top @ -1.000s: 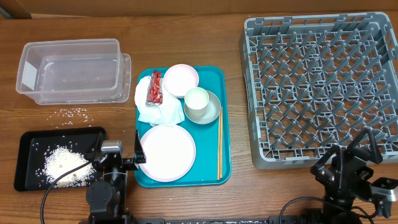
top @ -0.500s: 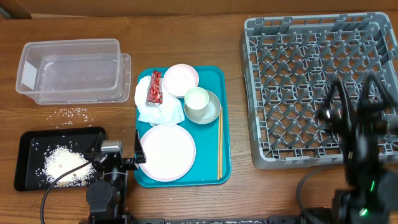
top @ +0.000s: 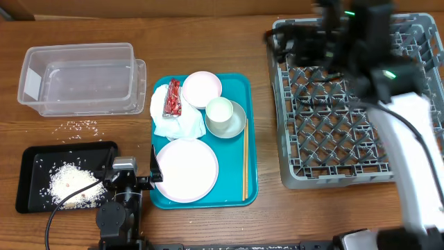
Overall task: Sort waste into correct bins and load items into the dishwasher
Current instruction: 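Move the right gripper over the teal tray and grasp the white cup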
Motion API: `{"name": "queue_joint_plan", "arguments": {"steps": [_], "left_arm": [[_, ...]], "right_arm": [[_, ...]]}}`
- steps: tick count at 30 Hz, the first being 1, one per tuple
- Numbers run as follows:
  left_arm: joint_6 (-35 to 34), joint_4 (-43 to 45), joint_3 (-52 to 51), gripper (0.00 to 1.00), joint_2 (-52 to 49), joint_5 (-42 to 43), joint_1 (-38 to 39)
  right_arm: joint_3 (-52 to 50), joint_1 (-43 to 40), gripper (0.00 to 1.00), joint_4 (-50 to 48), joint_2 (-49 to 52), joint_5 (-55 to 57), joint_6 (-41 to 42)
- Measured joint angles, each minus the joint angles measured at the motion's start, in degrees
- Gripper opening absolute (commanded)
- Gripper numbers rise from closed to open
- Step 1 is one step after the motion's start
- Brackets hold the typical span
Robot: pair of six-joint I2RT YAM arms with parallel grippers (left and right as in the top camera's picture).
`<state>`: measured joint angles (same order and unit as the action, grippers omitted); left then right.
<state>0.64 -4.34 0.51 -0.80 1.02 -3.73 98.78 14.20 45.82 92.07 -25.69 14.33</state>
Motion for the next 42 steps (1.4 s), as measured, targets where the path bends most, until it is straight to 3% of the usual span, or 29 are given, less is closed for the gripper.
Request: {"name": "queue_joint_plan", "arguments": {"steps": [7, 21, 29, 42], "left_arm": [[0.0, 0.0, 0.0, 1.00, 0.0, 0.0, 0.0], [0.0, 0.0, 0.0, 1.00, 0.0, 0.0, 0.0], [0.0, 0.0, 0.0, 1.00, 0.0, 0.0, 0.0], [0.0, 0.0, 0.0, 1.00, 0.0, 0.0, 0.0]], "right_arm": [[0.0, 4.9, 1.00, -1.5, 9.8, -3.0, -0.5], [0.3, 29.7, 0.99, 4.9, 15.3, 27.6, -4.1], [0.3, 30.7, 1.00, 7.9, 21.6, 30.5, -5.1], [0.3, 30.7, 1.00, 7.4, 26.0, 24.1, -5.1]]}}
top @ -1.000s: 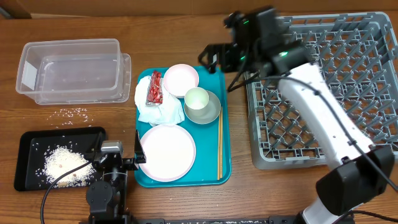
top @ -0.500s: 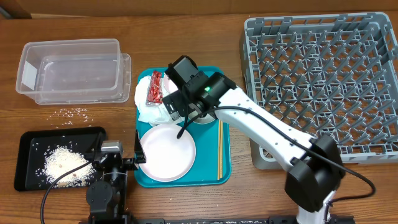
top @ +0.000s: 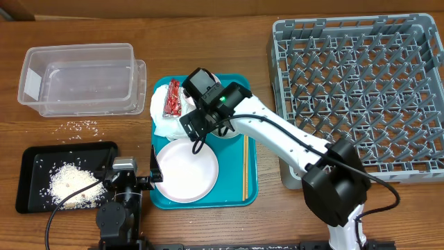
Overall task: Sort waste into correct bins and load items into the dishwasher
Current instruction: 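Move the right gripper over the teal tray and grasp the white cup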
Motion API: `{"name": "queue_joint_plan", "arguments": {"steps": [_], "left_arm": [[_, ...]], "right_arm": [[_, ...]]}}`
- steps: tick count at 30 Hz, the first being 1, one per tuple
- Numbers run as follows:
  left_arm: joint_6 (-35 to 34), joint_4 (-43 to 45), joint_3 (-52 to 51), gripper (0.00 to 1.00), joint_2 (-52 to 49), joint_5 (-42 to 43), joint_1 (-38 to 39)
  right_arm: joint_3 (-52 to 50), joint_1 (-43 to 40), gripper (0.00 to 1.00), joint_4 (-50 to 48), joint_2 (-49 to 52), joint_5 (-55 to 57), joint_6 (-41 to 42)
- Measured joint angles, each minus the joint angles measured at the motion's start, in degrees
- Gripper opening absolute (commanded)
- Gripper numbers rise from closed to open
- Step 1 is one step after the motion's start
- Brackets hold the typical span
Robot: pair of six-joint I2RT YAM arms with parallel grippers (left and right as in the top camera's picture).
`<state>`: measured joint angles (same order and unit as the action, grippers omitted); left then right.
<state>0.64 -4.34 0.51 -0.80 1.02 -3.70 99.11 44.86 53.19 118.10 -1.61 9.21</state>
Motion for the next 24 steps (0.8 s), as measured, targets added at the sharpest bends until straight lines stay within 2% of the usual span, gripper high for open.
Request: {"name": "queue_joint_plan", "arguments": {"steps": [1, 4, 6, 9, 14, 19, 24], "left_arm": [[0.0, 0.0, 0.0, 1.00, 0.0, 0.0, 0.0], [0.0, 0.0, 0.0, 1.00, 0.0, 0.0, 0.0], [0.0, 0.0, 0.0, 1.00, 0.0, 0.0, 0.0], [0.0, 0.0, 0.0, 1.00, 0.0, 0.0, 0.0], [0.0, 0.0, 0.0, 1.00, 0.0, 0.0, 0.0], [0.0, 0.0, 0.0, 1.00, 0.0, 0.0, 0.0], [0.0, 0.0, 0.0, 1.00, 0.0, 0.0, 0.0]], "right_arm": [[0.0, 0.0, 1.00, 0.0, 0.5, -0.2, 0.0], [0.0, 0.0, 0.89, 0.0, 1.7, -0.7, 0.0], [0.0, 0.0, 0.77, 0.1, 2.2, -1.0, -0.1], [0.0, 0.0, 0.64, 0.1, 2.4, -1.1, -0.3], [0.0, 0.0, 0.58, -0.3, 2.4, 1.5, -0.2], [-0.1, 0.0, 0.35, -1.7, 2.4, 4.8, -0.1], [-0.2, 0.0, 0.32, -2.2, 2.4, 5.7, 0.0]]}}
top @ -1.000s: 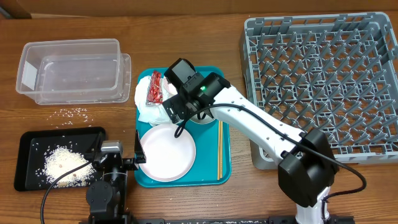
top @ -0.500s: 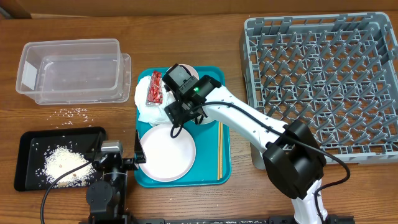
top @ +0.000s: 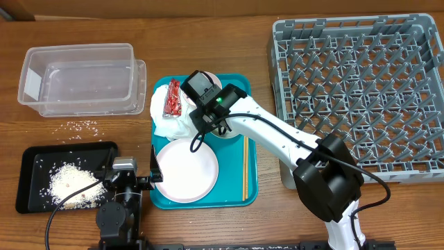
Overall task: Sort waste into correct bins and load items into the dishwasher
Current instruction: 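Move the right gripper over the teal tray and grasp the white cup, then lift the white cup and carry it to the dish rack's upper right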
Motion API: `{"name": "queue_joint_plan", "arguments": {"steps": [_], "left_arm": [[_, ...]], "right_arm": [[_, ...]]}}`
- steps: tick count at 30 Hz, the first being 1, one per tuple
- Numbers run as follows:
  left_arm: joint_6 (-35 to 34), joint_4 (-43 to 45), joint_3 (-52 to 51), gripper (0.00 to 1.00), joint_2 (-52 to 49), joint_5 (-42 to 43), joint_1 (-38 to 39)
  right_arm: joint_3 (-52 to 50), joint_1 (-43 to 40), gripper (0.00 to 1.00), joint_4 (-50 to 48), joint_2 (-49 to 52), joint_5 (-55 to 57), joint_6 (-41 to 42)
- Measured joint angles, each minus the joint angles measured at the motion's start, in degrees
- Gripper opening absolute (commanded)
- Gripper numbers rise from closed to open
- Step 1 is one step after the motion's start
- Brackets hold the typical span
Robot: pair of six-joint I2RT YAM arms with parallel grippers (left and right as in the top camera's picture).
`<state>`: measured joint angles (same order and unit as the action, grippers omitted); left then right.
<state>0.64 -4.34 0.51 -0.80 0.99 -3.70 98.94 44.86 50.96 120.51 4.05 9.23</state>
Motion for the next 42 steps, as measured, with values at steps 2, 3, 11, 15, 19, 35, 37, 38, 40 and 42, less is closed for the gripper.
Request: {"name": "queue_joint_plan", "arguments": {"steps": [2, 3, 11, 15, 19, 35, 37, 38, 40, 42], "left_arm": [[0.0, 0.0, 0.0, 1.00, 0.0, 0.0, 0.0], [0.0, 0.0, 0.0, 1.00, 0.0, 0.0, 0.0], [0.0, 0.0, 0.0, 1.00, 0.0, 0.0, 0.0], [0.0, 0.0, 0.0, 1.00, 0.0, 0.0, 0.0], [0.0, 0.0, 0.0, 1.00, 0.0, 0.0, 0.0], [0.0, 0.0, 0.0, 1.00, 0.0, 0.0, 0.0], [0.0, 0.0, 0.0, 1.00, 0.0, 0.0, 0.0], [0.0, 0.0, 0.0, 1.00, 0.0, 0.0, 0.0], [0.0, 0.0, 0.0, 1.00, 0.0, 0.0, 0.0], [0.0, 0.0, 0.0, 1.00, 0.0, 0.0, 0.0]], "right_arm": [[0.0, 0.0, 0.31, -0.4, 0.0, 0.3, 0.0], [0.0, 0.0, 0.30, -0.8, 0.0, 0.6, 0.0], [0.0, 0.0, 0.22, -1.1, 1.5, 3.3, 0.1], [0.0, 0.0, 0.16, -0.9, 2.3, 3.7, 0.1], [0.1, 0.0, 0.10, 0.4, 2.3, 3.9, 0.2], [20.1, -1.7, 0.04, 18.7, 2.7, 7.3, 0.2], [23.6, -3.5, 0.04, 20.8, 2.7, 9.4, 0.1], [26.4, -5.5, 0.04, 22.1, 2.7, 10.3, 0.1], [30.0, -9.1, 0.04, 23.4, 2.7, 10.5, 0.1], [33.5, -14.4, 0.04, 24.5, 2.7, 8.2, -0.2]]}}
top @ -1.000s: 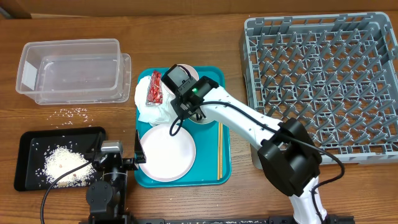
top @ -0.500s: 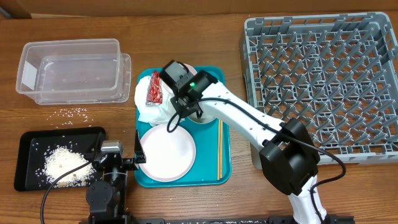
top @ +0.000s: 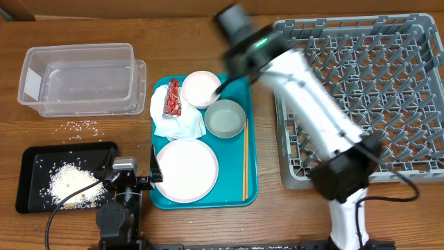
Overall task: Sort waste into correct bins and load items into the dishwasher
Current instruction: 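Lift the white cup and carry it to the dish rack's upper right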
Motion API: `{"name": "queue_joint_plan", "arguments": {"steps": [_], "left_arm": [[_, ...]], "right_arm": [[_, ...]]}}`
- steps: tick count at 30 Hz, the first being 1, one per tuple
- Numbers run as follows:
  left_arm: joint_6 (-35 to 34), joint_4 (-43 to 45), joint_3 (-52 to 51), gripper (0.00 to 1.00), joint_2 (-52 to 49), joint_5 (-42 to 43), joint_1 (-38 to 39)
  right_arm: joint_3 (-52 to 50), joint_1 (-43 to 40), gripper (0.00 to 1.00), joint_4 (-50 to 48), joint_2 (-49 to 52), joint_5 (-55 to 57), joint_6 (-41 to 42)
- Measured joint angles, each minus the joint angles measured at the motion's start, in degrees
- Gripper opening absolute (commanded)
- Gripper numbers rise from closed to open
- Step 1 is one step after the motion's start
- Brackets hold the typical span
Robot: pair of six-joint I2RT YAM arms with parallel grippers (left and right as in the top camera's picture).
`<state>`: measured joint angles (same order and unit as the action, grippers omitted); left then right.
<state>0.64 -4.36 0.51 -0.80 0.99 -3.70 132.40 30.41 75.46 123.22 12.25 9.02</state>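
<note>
My right arm is motion-blurred. It reaches from the front right to the table's far edge, where my right gripper (top: 232, 17) hangs high beside the grey dishwasher rack's (top: 409, 83) far left corner. Its jaws are smeared, and the white cup is hidden under it. On the teal tray (top: 252, 90) the green bowl (top: 225, 118) stands empty, beside a small pink plate (top: 201, 89), a large white plate (top: 186, 170) and chopsticks (top: 244, 161). A red wrapper (top: 172, 98) lies on a white napkin (top: 175, 123). My left gripper (top: 151, 173) rests at the tray's front left edge.
A clear plastic bin (top: 80, 76) stands at the far left. In front of it is a black tray (top: 35, 198) holding rice (top: 69, 182). Spilled rice grains (top: 82, 125) lie on the wood between them.
My right gripper was low over the white cup in the green bowl. Now it is raised toward the rack's far left corner, and the cup is gone from the bowl.
At first my right arm was blurred over the rack, with the cup standing in the bowl. It then hung over the tray by the bowl, and afterwards sat right down on the cup. Now it is up and away with the cup. The left arm stayed still.
</note>
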Motion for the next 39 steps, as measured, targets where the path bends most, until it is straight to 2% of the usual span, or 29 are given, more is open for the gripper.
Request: {"name": "queue_joint_plan", "arguments": {"steps": [4, 10, 13, 17, 21, 24, 32, 39], "left_arm": [[0.0, 0.0, 0.0, 1.00, 0.0, 0.0, 0.0], [0.0, 0.0, 0.0, 1.00, 0.0, 0.0, 0.0], [0.0, 0.0, 0.0, 1.00, 0.0, 0.0, 0.0], [0.0, 0.0, 0.0, 1.00, 0.0, 0.0, 0.0], [0.0, 0.0, 0.0, 1.00, 0.0, 0.0, 0.0], [0.0, 0.0, 0.0, 1.00, 0.0, 0.0, 0.0], [0.0, 0.0, 0.0, 1.00, 0.0, 0.0, 0.0], [0.0, 0.0, 0.0, 1.00, 0.0, 0.0, 0.0]], "right_arm": [[3.7, -15.4, 0.04, 0.3, 0.0, -14.1, -3.1], [2.4, -39.8, 0.04, 1.6, 0.9, -51.4, -10.8], [-3.8, -48.2, 0.04, 2.1, 1.2, -70.4, -17.6], [-17.1, -51.6, 0.04, -4.1, 1.7, -87.1, -23.5], [-27.6, -51.4, 0.04, -12.0, 2.1, -94.6, -24.8], [-31.7, -51.2, 0.04, -14.6, 2.1, -97.0, -24.2], [-33.5, -51.0, 0.04, -17.3, 2.1, -96.7, -23.0], [-33.8, -51.5, 0.04, -32.6, 2.1, -93.6, -12.7]]}}
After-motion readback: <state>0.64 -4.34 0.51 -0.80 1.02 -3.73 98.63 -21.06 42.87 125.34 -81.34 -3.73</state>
